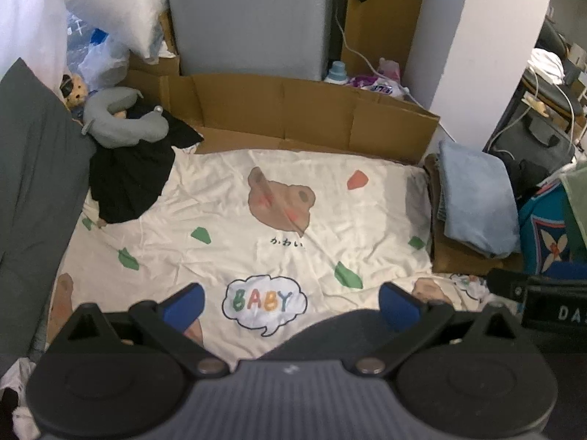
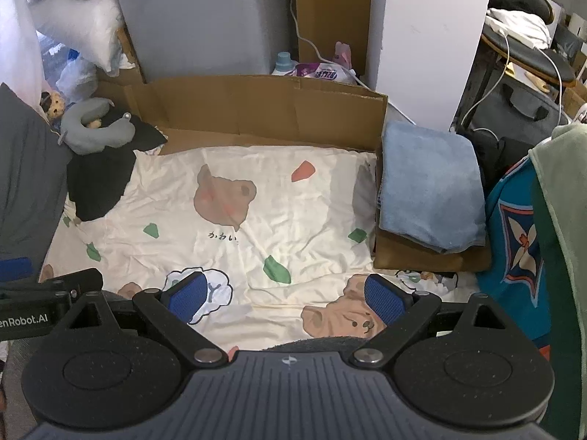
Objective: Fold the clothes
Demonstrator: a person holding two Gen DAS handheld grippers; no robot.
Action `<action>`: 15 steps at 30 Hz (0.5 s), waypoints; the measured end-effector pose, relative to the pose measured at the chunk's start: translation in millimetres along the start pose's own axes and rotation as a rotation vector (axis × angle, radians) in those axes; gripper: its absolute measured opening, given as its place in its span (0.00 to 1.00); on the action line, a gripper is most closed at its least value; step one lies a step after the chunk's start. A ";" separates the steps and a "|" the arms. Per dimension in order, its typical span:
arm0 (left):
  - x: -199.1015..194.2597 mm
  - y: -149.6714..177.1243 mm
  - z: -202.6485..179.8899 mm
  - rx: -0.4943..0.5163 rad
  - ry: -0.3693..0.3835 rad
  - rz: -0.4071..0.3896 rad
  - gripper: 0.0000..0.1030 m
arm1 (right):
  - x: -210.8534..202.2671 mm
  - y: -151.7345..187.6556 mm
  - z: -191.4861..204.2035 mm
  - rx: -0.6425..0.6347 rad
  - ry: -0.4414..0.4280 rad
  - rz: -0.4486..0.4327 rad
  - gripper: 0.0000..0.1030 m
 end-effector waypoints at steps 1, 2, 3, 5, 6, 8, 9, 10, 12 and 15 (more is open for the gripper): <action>0.5 0.0 0.1 0.001 -0.002 0.000 0.99 | 0.1 -0.2 -0.2 0.001 -0.001 0.000 0.93; 1.0 0.1 0.3 0.001 -0.004 0.000 0.99 | 0.0 -0.1 0.0 -0.001 -0.002 0.001 0.93; 1.0 0.0 0.0 0.002 -0.006 0.000 0.99 | -0.2 -0.5 -0.4 0.000 -0.005 0.002 0.93; 1.0 -0.3 -0.6 0.004 -0.009 0.000 0.99 | 0.6 -0.8 -0.6 0.006 -0.010 0.005 0.93; 1.0 -0.4 -0.8 0.005 -0.010 0.000 0.99 | 1.0 -0.9 -0.8 0.010 -0.013 0.007 0.93; 0.1 -0.3 -2.3 0.012 -0.016 -0.005 0.99 | 1.3 -0.8 -0.8 0.013 -0.020 0.009 0.93; -0.3 -0.3 -3.0 0.015 -0.018 -0.007 0.99 | 1.3 -0.7 -0.8 0.014 -0.023 0.010 0.93; -0.3 -0.2 -2.6 0.014 -0.018 -0.007 0.99 | 1.2 -0.6 -0.8 0.014 -0.022 0.011 0.93; 0.1 0.1 -1.6 0.009 -0.013 -0.005 0.99 | 1.0 -0.8 -0.7 0.013 -0.022 0.014 0.93; 0.8 0.0 -0.6 0.000 -0.008 -0.001 0.99 | 0.7 -0.8 -0.2 0.014 -0.026 0.018 0.93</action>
Point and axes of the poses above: each gripper's, at about its wrist camera, not at the fingertips, and x roughly the way its jaws point, z to its left, y to its underside, the point moved 3 cm from there along x, roughly the way its jaws point, and after that the axes turned 15 degrees about -y, right-handed, at the moved point
